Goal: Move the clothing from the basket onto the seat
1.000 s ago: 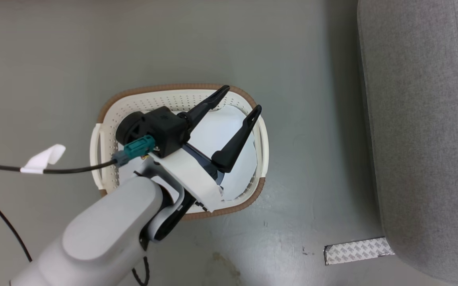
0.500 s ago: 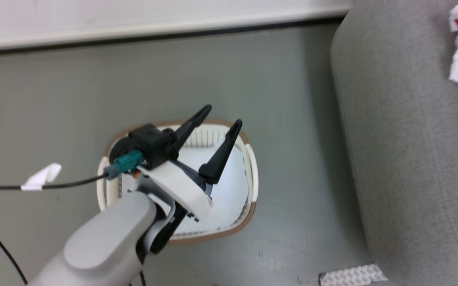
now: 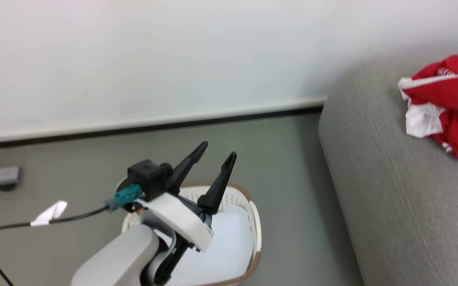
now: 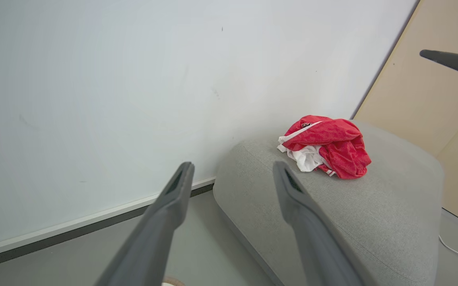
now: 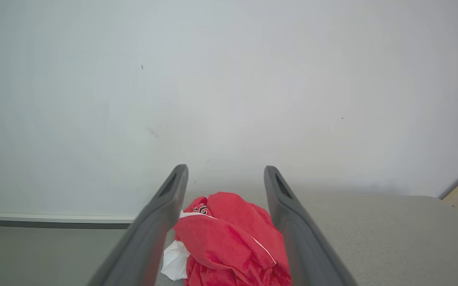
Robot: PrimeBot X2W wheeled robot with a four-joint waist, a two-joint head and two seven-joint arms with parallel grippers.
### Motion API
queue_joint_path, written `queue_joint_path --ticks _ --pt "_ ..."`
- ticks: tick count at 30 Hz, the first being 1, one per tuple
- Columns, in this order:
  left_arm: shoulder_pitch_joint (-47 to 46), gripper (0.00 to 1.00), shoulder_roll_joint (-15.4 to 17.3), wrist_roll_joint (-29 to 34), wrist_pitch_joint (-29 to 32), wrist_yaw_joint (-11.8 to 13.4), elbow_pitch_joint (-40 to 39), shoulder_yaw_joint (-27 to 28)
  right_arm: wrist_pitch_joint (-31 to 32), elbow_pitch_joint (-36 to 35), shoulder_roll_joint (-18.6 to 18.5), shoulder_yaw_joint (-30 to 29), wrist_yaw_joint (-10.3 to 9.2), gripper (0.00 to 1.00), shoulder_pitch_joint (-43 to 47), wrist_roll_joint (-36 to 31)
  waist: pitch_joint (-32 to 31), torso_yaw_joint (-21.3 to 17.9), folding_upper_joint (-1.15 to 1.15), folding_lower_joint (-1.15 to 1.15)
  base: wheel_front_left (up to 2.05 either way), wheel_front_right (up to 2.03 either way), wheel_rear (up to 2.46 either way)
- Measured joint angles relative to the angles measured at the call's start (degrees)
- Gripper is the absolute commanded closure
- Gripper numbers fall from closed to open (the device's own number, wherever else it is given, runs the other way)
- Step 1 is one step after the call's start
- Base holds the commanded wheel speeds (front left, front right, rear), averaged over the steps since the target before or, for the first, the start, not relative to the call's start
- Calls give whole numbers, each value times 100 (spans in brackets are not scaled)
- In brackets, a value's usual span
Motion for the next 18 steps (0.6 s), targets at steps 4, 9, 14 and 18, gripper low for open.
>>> queue_joint_path --ticks 4,9,14,18 --pt "184 0 11 1 -9 22 -75 103 -218 -285 123 -47 0 0 216 13 -268 106 0 0 0 0 0" --pt "560 0 87 -47 -36 110 -237 475 -554 -628 455 -105 -1 0 617 64 -582 331 0 0 0 0 0" --pt "1044 0 137 -21 -42 275 -391 1104 -980 -971 917 -218 -1 0 1107 58 -775 540 0 0 0 0 0" --pt "1511 0 131 115 -42 422 -474 1641 -1296 -1081 1185 -326 -1 0 1716 -163 -932 666 0 0 0 0 0"
